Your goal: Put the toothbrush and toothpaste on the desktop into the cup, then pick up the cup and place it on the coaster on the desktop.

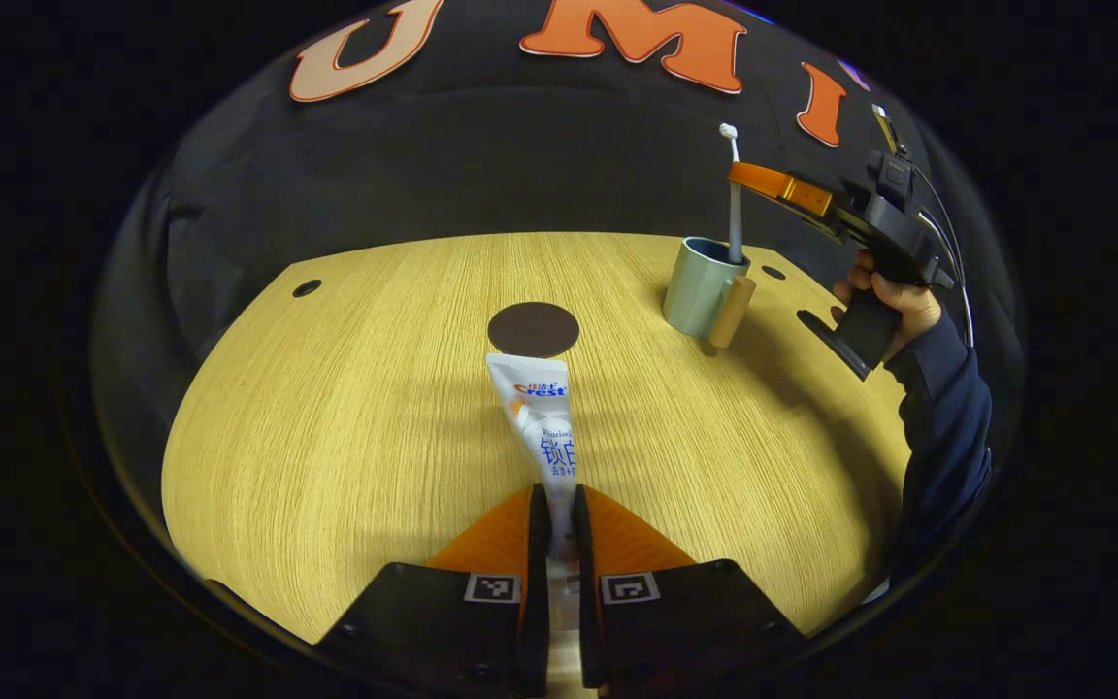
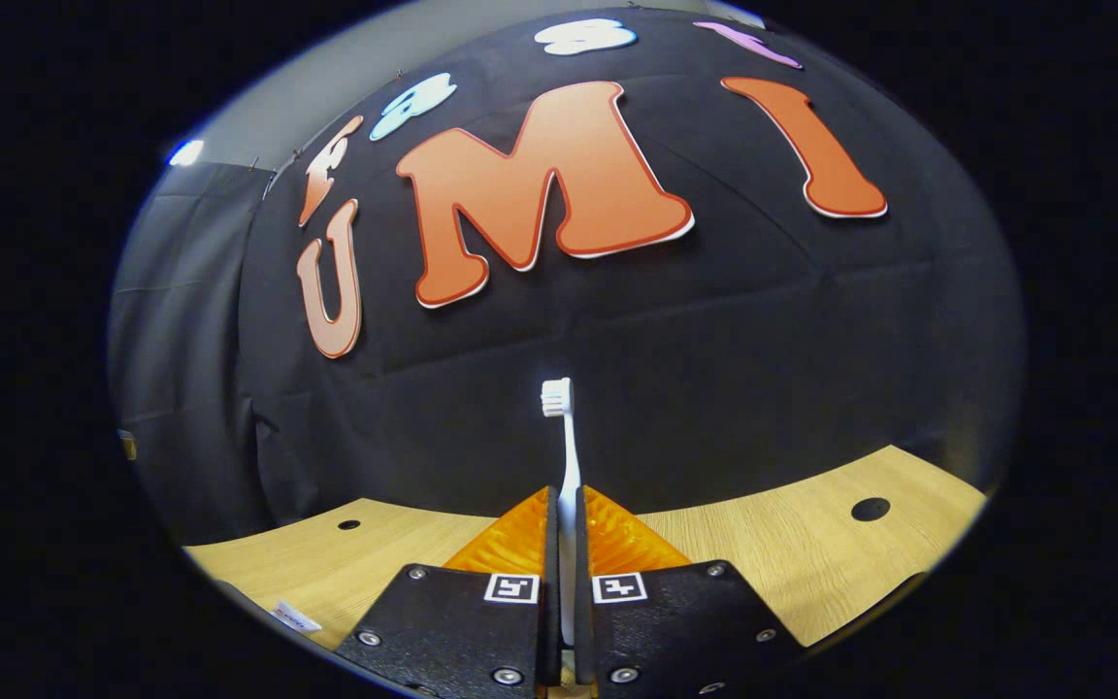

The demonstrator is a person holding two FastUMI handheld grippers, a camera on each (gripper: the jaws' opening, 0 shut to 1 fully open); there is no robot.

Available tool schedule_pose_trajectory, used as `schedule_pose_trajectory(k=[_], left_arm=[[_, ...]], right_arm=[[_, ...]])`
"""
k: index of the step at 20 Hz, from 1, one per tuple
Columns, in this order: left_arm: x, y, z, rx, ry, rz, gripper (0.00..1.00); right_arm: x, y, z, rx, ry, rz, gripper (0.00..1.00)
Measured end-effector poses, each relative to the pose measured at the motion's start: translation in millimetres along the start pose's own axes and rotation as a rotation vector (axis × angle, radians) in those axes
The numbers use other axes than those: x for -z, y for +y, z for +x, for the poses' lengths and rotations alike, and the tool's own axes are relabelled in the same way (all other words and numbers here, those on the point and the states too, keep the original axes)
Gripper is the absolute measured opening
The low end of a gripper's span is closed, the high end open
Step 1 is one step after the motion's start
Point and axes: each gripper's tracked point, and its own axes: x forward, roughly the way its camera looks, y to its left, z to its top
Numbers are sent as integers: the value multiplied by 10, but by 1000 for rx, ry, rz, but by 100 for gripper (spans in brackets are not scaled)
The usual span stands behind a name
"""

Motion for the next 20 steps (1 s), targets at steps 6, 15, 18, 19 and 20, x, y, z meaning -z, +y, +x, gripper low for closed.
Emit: schedule_pose_trajectory(k=[6,15,18,19,20], left_arm=[[-99,-20,-140,-3,-7,13,16],[-220,-4,-231,-40,0,-11,16],[-235,-12,-210,-44,1,-21,16],[-239,-11,-222,-45,-2,-21,16],[-240,-19,-205,-46,-4,-22,16]], right_arm=[[262,-136,99,19,32,2,6],[619,-247,104,51,144,20,6],[629,-233,67,44,159,14,8],[633,-227,50,46,165,13,8],[631,-230,35,48,174,15,8]])
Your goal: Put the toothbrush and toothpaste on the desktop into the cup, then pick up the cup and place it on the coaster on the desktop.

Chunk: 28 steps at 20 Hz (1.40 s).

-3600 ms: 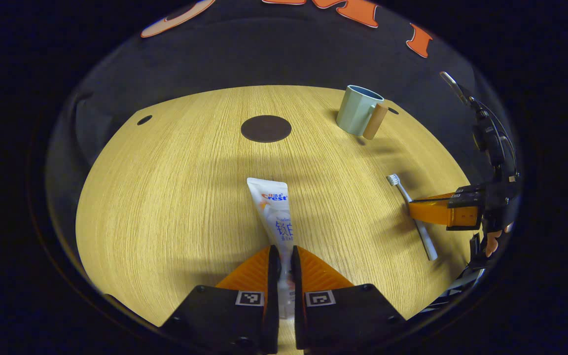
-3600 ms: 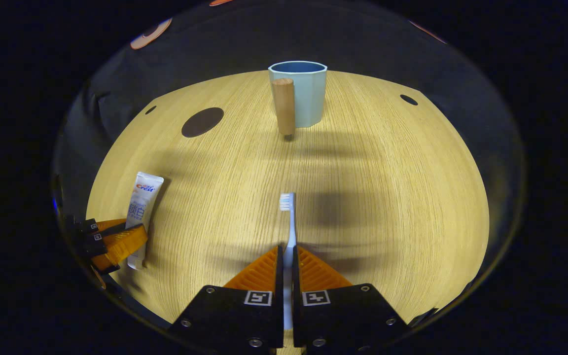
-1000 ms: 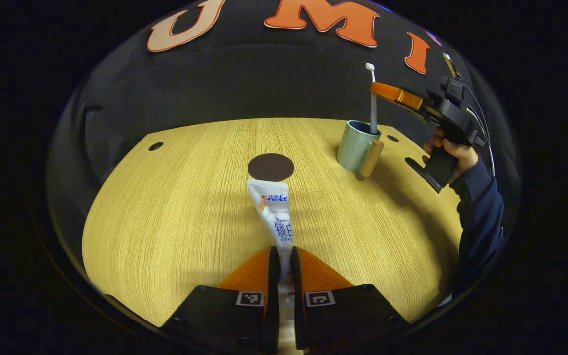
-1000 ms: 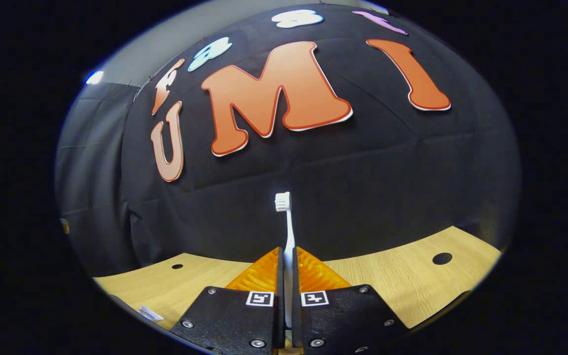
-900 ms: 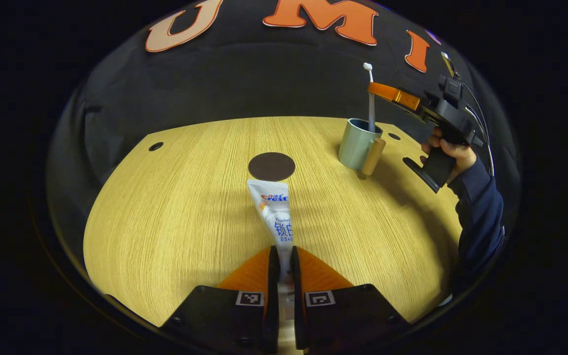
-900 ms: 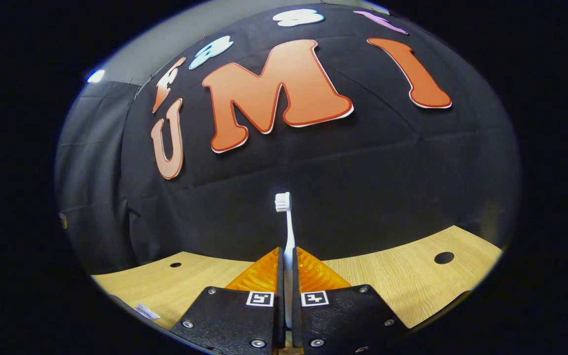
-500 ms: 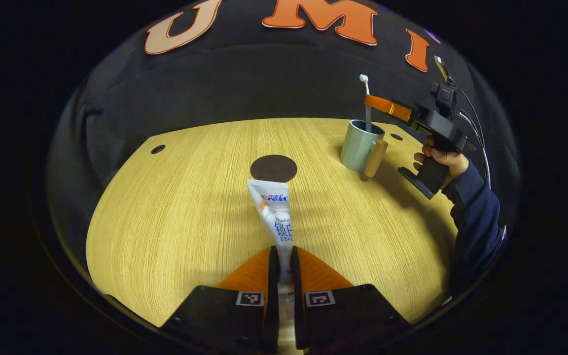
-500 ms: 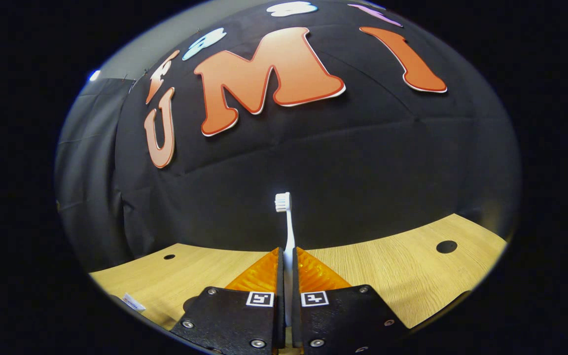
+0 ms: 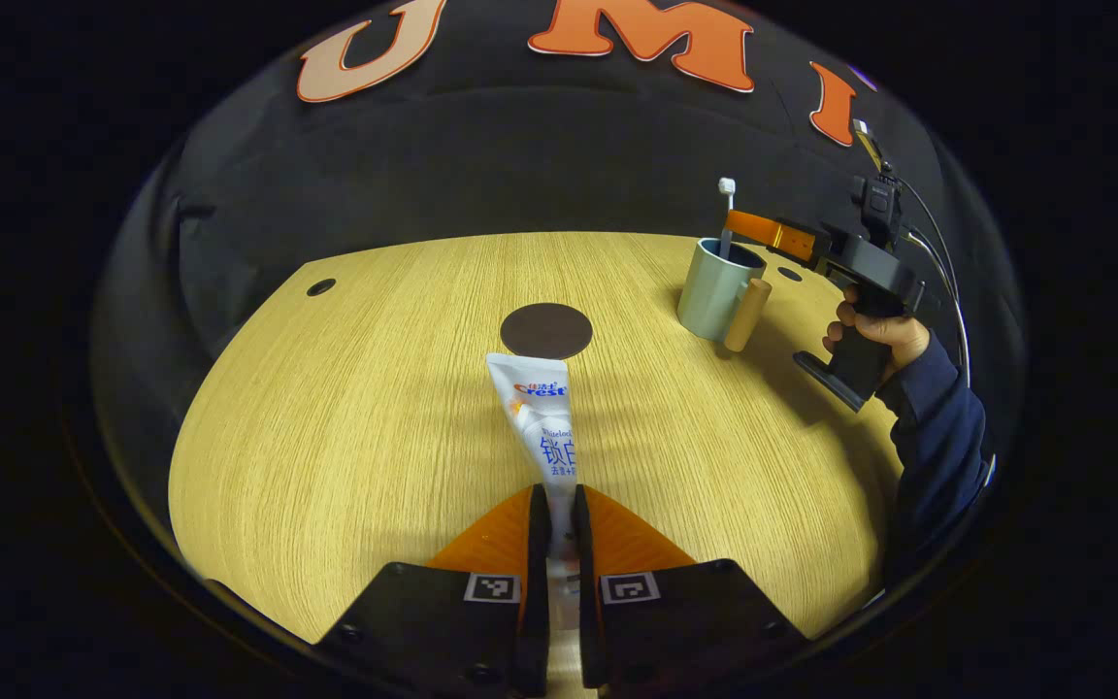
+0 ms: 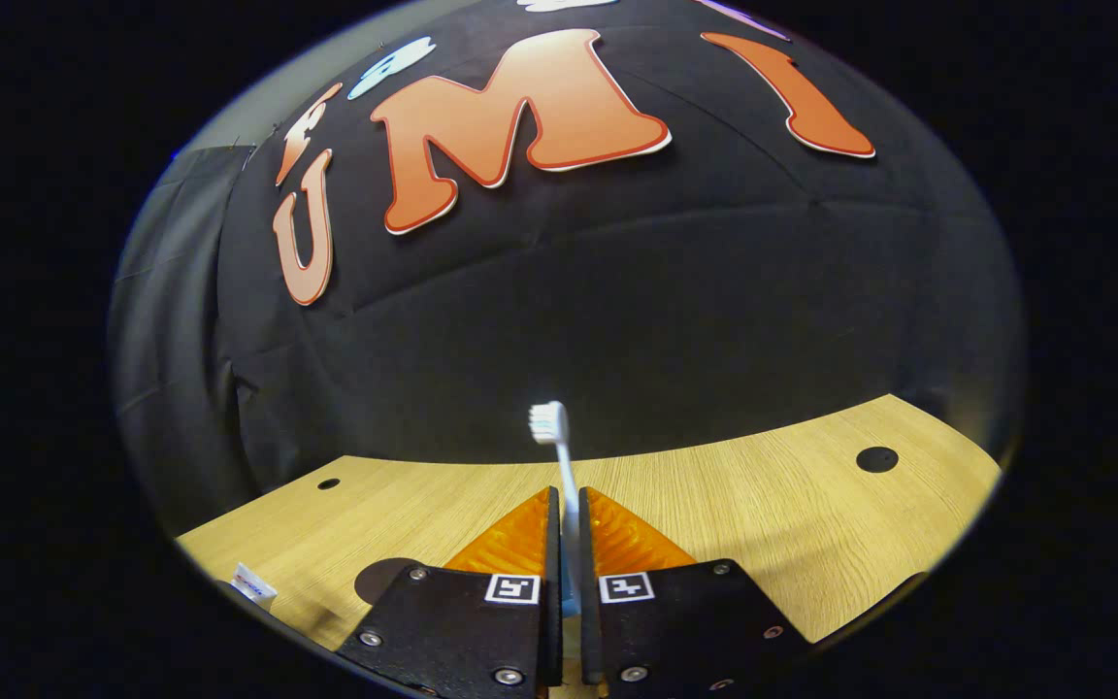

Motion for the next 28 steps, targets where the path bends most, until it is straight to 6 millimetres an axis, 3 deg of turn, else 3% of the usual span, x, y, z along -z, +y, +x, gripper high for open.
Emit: schedule_pose_trajectory(k=[5,8,11,17,20,28], left_arm=[[-133,-54,252,0,-23,4,16],[-249,-59,380,-15,-44,4,16],[-426,-33,504,-8,-77,8,16],[-857,-339,959,42,-162,-40,16],[-1055,-513,1003,78,-229,-41,16],[-1853,-918,960,200,-496,-80,16]], right_arm=[[-23,5,-229,-4,30,4,20],[37,-55,-383,5,77,44,41],[5,-64,-566,-7,66,55,53],[-13,-273,-949,4,50,26,71],[5,-306,-1119,-9,47,10,76],[110,-361,-1485,-26,34,61,85]])
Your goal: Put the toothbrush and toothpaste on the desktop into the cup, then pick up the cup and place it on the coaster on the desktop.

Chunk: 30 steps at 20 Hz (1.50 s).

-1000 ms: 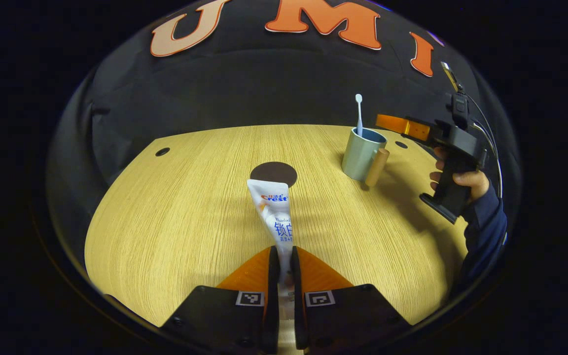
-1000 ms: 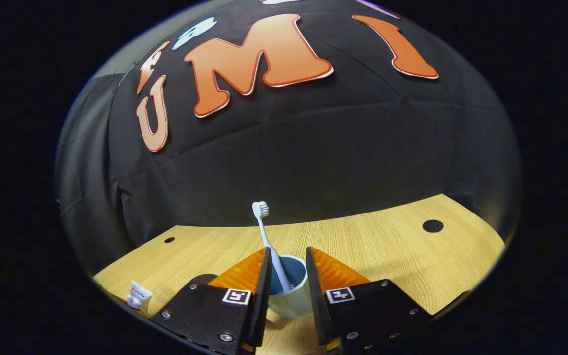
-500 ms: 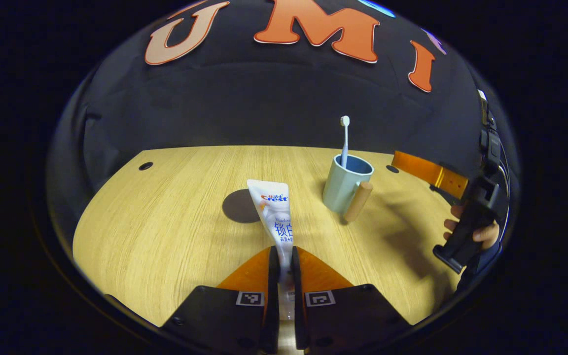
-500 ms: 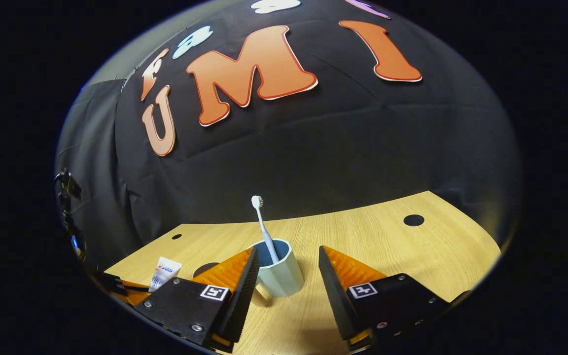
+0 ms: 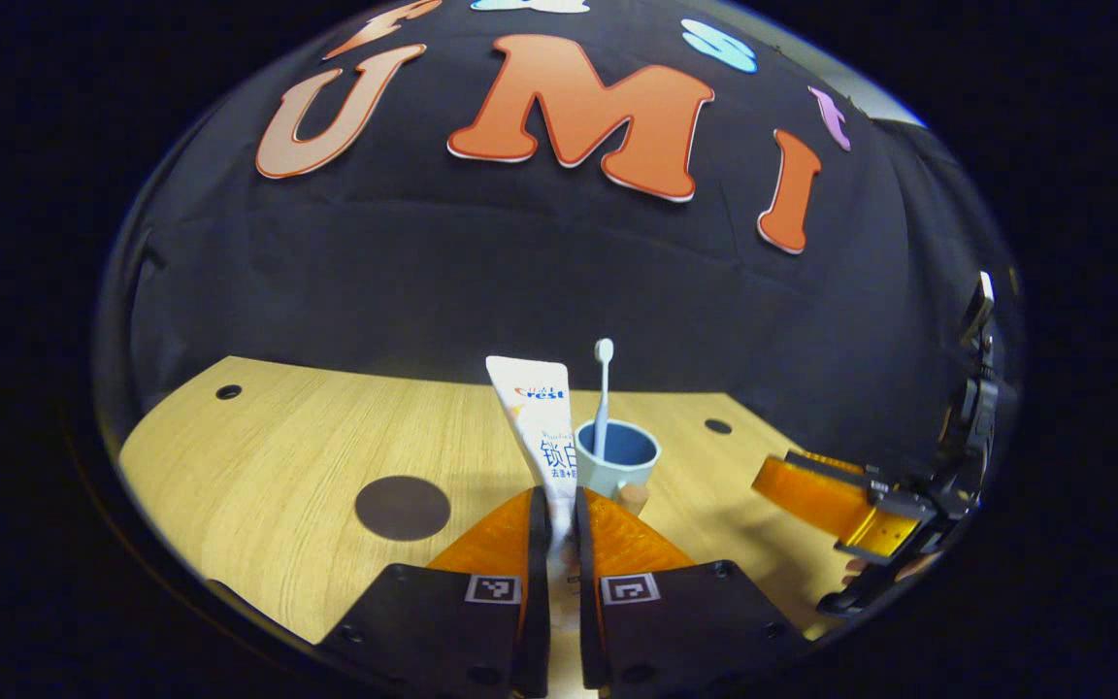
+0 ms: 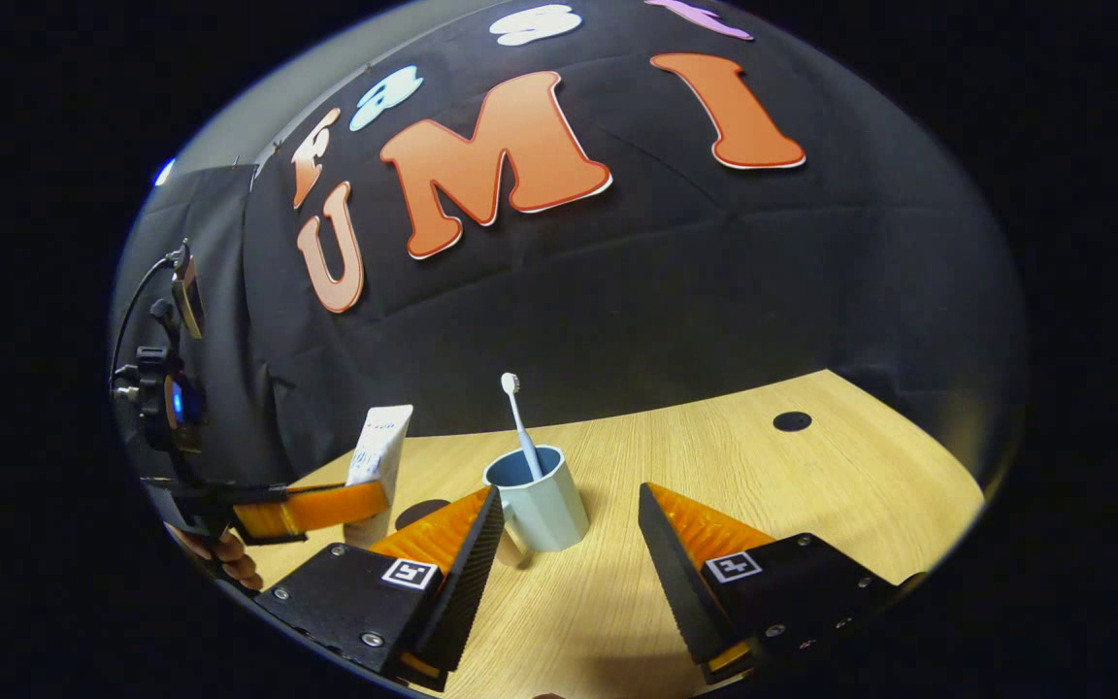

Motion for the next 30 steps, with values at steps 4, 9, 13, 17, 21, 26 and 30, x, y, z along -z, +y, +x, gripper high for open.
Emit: schedule_pose_trajectory(k=[4,9,13,17,21,26,30], left_arm=[[-369,-52,124,18,-153,-7,16],[-737,-159,292,50,-317,-54,16],[-824,-261,479,104,-364,-95,16],[-827,-302,685,107,-395,-87,16],[-726,-388,941,102,-385,-51,16],[-535,-429,1175,102,-355,-39,17],[-375,-336,1263,71,-322,-23,18]], right_arm=[[-20,-37,-105,4,-24,-13,85],[-64,52,-223,-19,-59,-32,85],[8,-21,-184,1,-58,-75,88],[102,56,-164,-30,-29,-31,89],[40,135,-207,-47,-53,-55,90],[-9,138,-258,-40,-72,-77,89],[-37,140,-281,-33,-85,-95,89]])
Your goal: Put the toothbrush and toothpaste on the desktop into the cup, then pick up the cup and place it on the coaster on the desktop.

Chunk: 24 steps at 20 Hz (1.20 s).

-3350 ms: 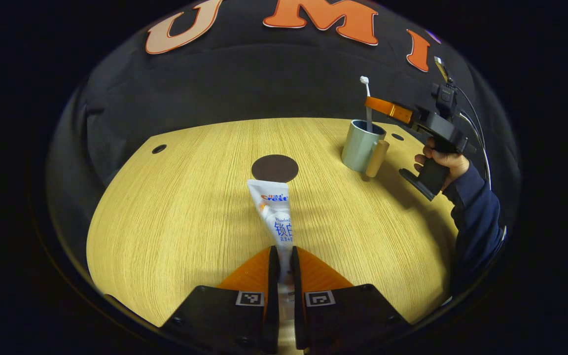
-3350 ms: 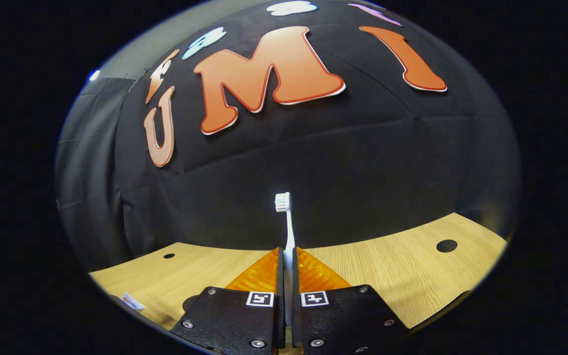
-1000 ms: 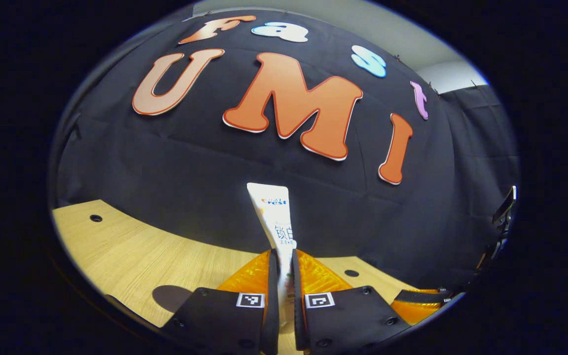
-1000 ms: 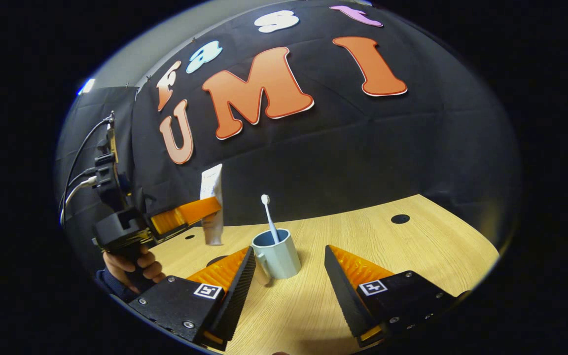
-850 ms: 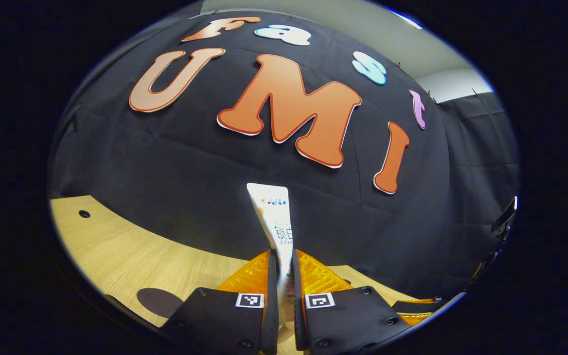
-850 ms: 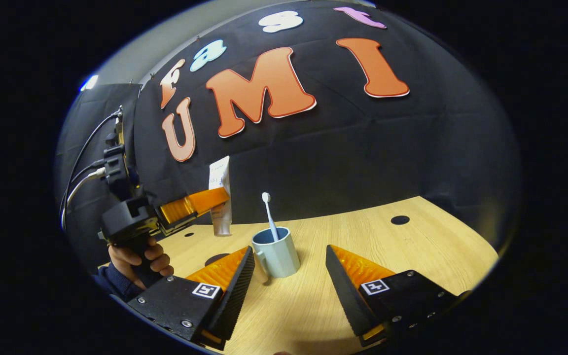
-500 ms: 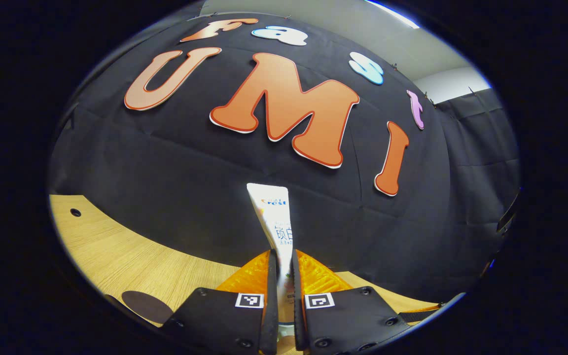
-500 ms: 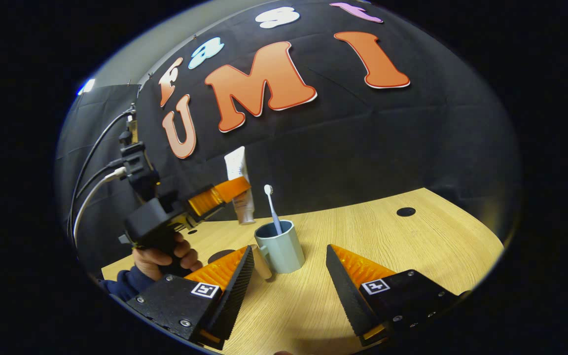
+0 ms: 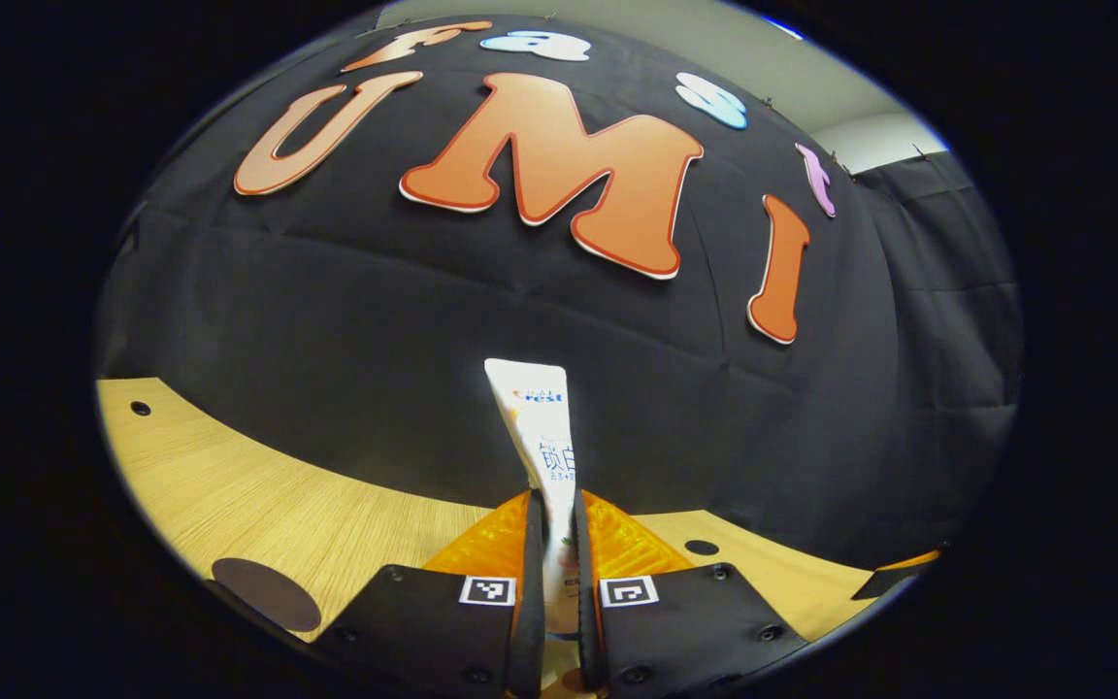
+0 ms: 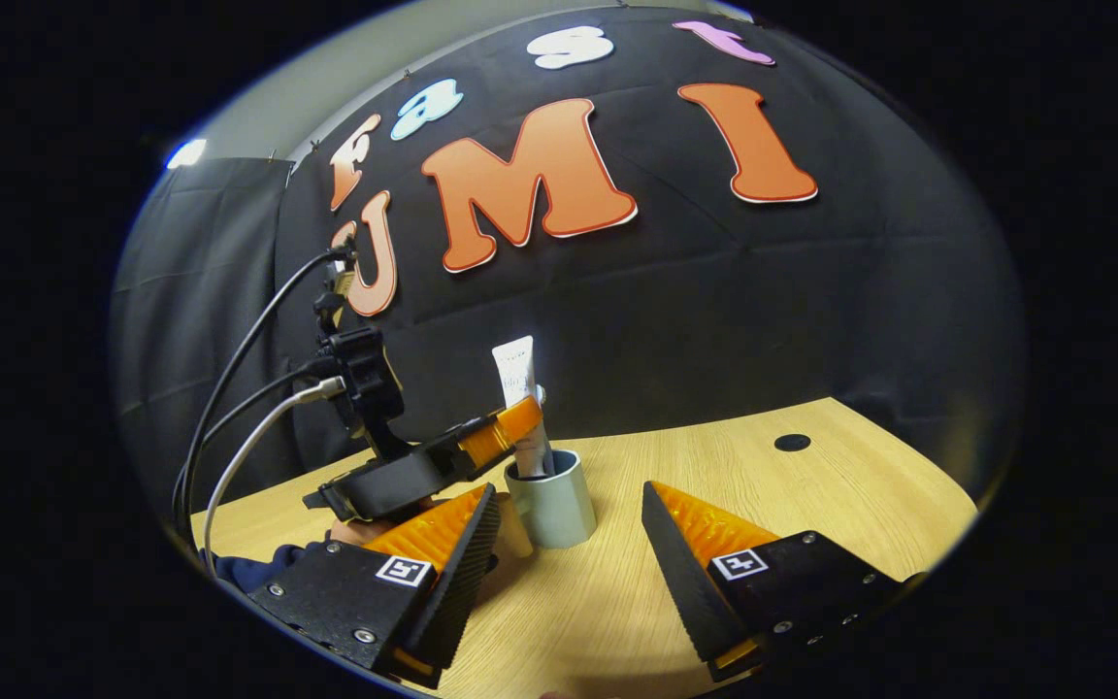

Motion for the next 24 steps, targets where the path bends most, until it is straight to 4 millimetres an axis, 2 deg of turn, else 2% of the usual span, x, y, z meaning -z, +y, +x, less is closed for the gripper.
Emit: schedule_pose_trajectory(k=[4,7,11,14,15,16,19,24], left_arm=[[57,-32,-53,15,28,28,20],[101,-71,-183,41,61,58,26],[2,-76,-288,59,52,70,27],[-29,-45,-424,75,74,64,34],[-60,-28,-489,78,78,66,43],[-90,4,-560,78,73,76,45],[-165,143,-770,69,87,116,68],[-189,307,-1169,61,148,193,90]], right_arm=[[14,-28,-2,7,3,-3,89],[40,-21,-14,21,14,-20,90],[52,57,-29,8,9,-50,91],[58,77,-26,9,10,-63,91],[54,86,-15,9,10,-62,91],[43,71,9,21,7,-63,91],[-66,29,7,60,-17,-79,91],[-267,159,21,76,-10,-75,91]])
